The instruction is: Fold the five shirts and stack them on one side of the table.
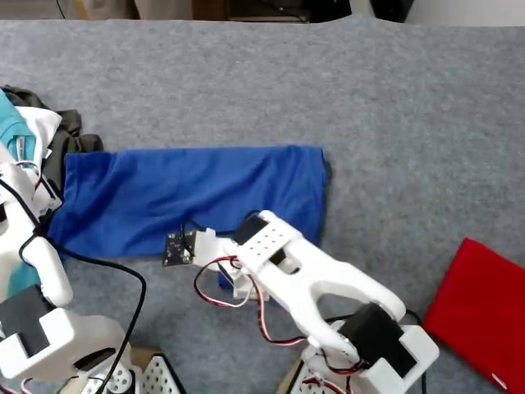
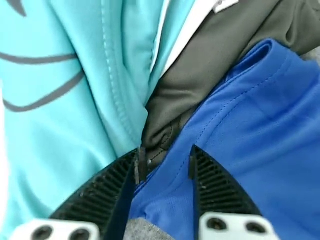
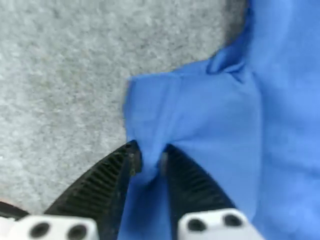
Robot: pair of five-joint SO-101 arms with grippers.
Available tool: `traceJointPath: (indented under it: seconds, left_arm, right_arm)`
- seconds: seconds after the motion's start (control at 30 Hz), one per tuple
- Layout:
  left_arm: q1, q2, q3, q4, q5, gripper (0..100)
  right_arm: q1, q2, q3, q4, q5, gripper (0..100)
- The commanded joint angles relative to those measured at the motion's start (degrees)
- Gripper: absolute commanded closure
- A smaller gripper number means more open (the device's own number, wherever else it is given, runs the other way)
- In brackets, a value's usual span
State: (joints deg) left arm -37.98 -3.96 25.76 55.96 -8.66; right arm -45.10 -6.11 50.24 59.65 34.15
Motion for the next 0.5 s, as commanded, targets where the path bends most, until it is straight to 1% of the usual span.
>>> traceJointPath:
  seconds: [0.0,0.17,0.23,0.4,0.47]
  left_arm:
    - [-0.53,-1.98,-0.18,-0.79,0.26,84]
    - [-0.53,-1.80,-0.18,-0.88,0.26,84]
    - [-0.53,-0.92,-0.44,-0.88,0.26,84]
    - [-0.62,2.33,-1.93,-1.49,0.26,84]
    - [-0.62,3.03,-2.46,-1.32,0.26,84]
  right_arm:
    - [-0.31,3.12,0.66,0.26,0.00,99.5]
    - [4.00,3.03,0.04,0.26,-0.70,99.5]
    - [6.11,2.95,-1.71,2.11,-0.70,99.5]
    - [11.30,-0.48,-14.29,11.52,0.09,99.5]
    - [12.79,-1.10,-19.47,14.59,2.29,99.5]
